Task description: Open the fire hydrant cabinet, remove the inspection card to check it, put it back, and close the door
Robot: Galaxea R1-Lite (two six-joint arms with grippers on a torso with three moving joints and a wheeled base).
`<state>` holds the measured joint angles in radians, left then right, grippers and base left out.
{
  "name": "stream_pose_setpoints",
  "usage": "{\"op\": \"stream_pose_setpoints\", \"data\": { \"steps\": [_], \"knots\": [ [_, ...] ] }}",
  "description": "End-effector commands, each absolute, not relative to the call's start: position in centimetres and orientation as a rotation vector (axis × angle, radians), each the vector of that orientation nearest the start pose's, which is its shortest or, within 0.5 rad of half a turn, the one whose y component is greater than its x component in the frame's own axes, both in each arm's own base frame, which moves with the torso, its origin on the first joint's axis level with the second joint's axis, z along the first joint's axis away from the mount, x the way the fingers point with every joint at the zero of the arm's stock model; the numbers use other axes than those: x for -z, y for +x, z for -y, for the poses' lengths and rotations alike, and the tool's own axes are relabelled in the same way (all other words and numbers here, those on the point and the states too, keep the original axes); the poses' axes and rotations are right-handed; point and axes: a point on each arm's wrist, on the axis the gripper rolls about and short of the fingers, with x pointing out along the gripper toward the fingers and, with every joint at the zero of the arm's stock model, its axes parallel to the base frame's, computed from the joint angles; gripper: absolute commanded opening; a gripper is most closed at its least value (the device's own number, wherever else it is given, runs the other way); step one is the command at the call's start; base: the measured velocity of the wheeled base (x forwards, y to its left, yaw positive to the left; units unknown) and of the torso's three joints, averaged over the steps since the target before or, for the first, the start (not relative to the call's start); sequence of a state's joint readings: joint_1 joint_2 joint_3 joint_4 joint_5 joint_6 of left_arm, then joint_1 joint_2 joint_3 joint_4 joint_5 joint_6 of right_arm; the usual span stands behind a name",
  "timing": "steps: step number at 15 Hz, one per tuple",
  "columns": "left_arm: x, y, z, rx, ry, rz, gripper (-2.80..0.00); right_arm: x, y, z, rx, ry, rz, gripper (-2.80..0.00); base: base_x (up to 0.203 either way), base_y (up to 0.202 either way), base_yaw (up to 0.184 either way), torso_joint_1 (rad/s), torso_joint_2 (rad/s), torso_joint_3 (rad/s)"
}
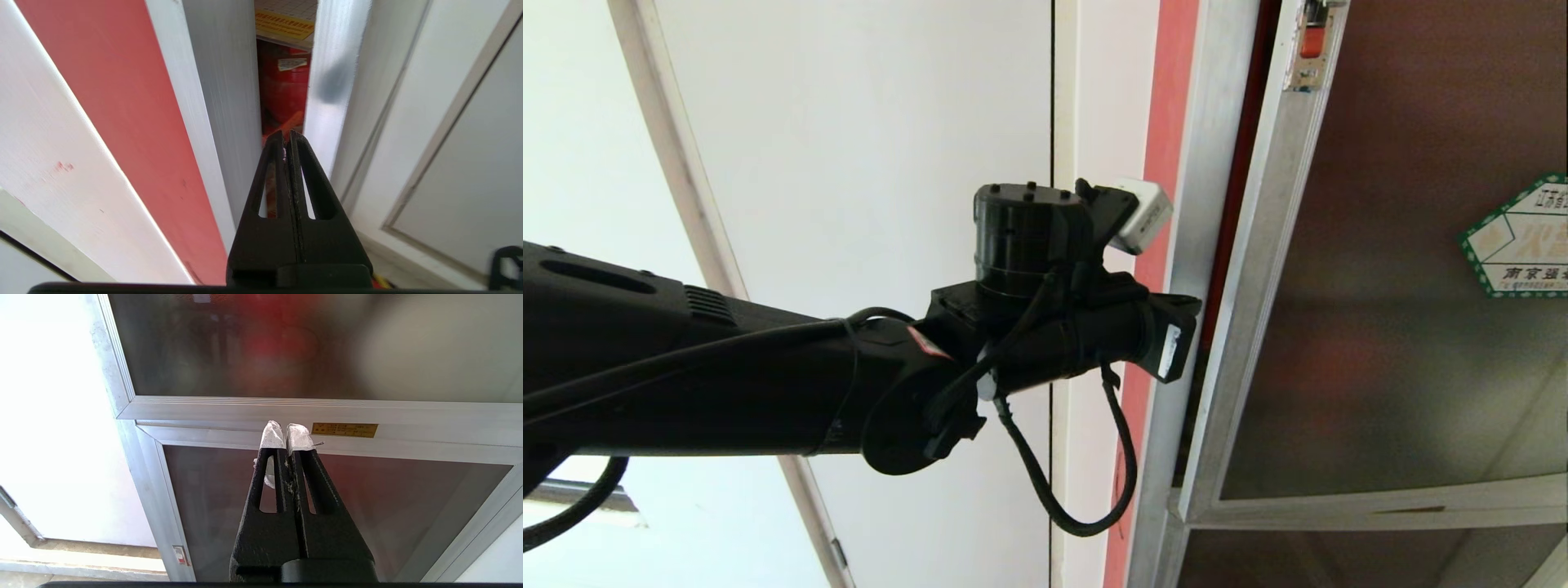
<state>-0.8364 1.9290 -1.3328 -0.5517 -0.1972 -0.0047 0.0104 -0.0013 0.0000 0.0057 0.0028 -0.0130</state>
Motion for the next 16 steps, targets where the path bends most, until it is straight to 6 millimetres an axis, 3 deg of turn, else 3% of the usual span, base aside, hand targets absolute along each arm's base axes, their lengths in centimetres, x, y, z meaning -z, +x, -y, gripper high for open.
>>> {"op": "stream_pose_setpoints", "data": {
  "steps": [1, 8, 16],
  "knots": [
    [-23.5, 26.7, 30.2, 1.025, 0.029, -0.041, -2.80, -7.5, -2.3, 0.0, -0.014, -0.014, -0.006, -2.80, 0.000, 0.000, 0.000, 0.000, 0.00, 0.000],
    [-22.9, 27.7, 31.3, 1.003, 0.034, -0.035, -2.80, -7.5, -2.3, 0.0, -0.014, -0.014, -0.006, -2.80, 0.000, 0.000, 0.000, 0.000, 0.00, 0.000],
    [-23.0, 26.7, 32.4, 1.038, 0.032, -0.027, -2.80, -7.5, -2.3, 0.0, -0.014, -0.014, -0.006, -2.80, 0.000, 0.000, 0.000, 0.000, 0.00, 0.000]
  ]
}}
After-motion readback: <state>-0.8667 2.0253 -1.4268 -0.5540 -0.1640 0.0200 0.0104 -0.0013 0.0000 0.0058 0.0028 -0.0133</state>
